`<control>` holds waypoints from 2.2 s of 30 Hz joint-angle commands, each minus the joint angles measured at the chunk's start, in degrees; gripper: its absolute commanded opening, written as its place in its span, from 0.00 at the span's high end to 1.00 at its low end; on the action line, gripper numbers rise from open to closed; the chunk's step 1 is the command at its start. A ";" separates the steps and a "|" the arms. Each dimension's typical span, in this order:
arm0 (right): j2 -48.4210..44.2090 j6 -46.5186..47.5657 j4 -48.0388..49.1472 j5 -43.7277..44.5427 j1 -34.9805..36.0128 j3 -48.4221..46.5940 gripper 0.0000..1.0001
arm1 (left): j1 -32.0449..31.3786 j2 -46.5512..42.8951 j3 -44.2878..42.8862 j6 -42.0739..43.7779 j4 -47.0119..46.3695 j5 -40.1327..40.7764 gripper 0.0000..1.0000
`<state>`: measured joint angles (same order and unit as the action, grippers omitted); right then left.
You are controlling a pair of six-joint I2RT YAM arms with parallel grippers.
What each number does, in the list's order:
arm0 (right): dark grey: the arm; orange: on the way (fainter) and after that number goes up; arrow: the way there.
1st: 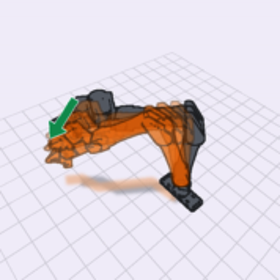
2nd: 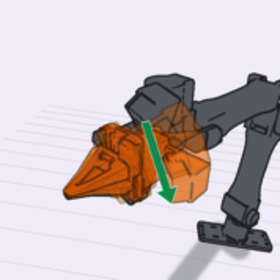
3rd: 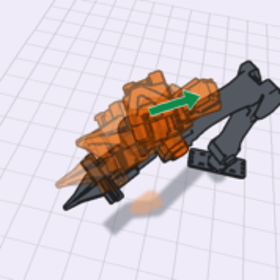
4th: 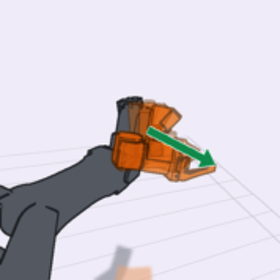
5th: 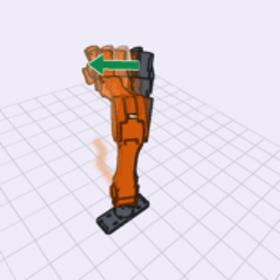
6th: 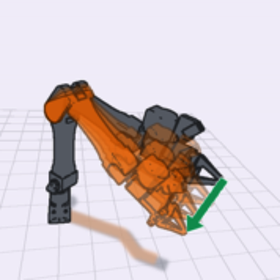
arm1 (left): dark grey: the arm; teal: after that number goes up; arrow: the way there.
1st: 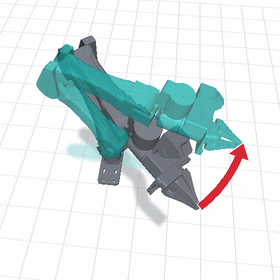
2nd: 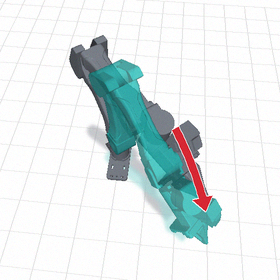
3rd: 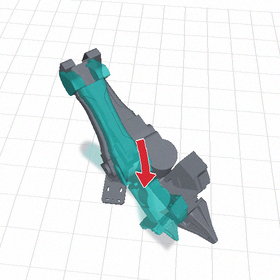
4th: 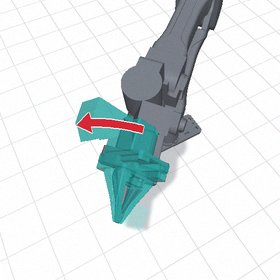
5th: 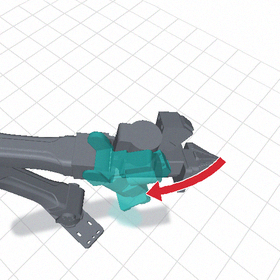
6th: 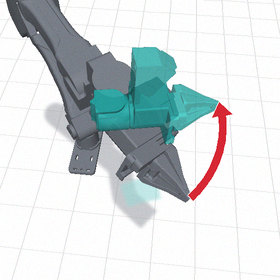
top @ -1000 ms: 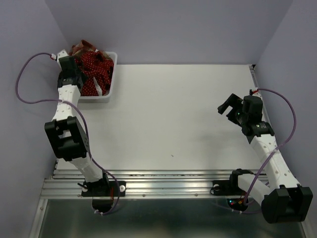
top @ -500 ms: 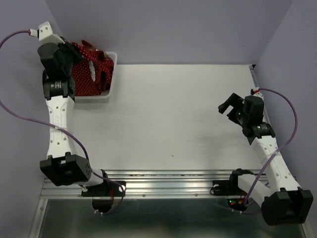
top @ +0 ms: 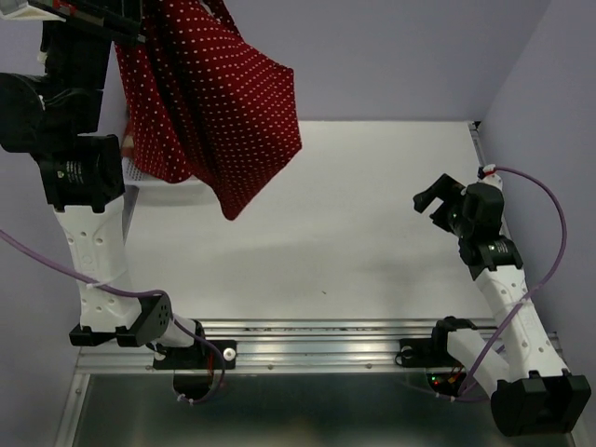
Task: Fold and stack the skirts
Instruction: Move the skirt to the center of the board, then flatten the skirt out
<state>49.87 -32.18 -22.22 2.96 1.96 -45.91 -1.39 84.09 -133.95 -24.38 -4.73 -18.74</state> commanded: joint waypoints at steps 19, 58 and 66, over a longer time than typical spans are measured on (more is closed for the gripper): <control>-3.64 1.68 -0.19 -1.81 -0.02 -0.05 0.00 | -22.52 27.21 22.81 -6.30 3.63 4.58 0.03; 41.63 2.21 3.23 4.16 9.56 -17.90 0.00 | -25.59 -18.27 104.59 -18.07 10.45 8.82 0.01; 46.81 1.25 5.78 0.82 9.56 -18.60 0.00 | -29.73 -10.79 103.72 -19.56 5.17 6.44 0.01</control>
<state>96.12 -29.87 -20.23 4.89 11.66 -62.15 -29.71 70.96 -29.74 -42.98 3.55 -10.66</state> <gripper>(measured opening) 0.998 0.985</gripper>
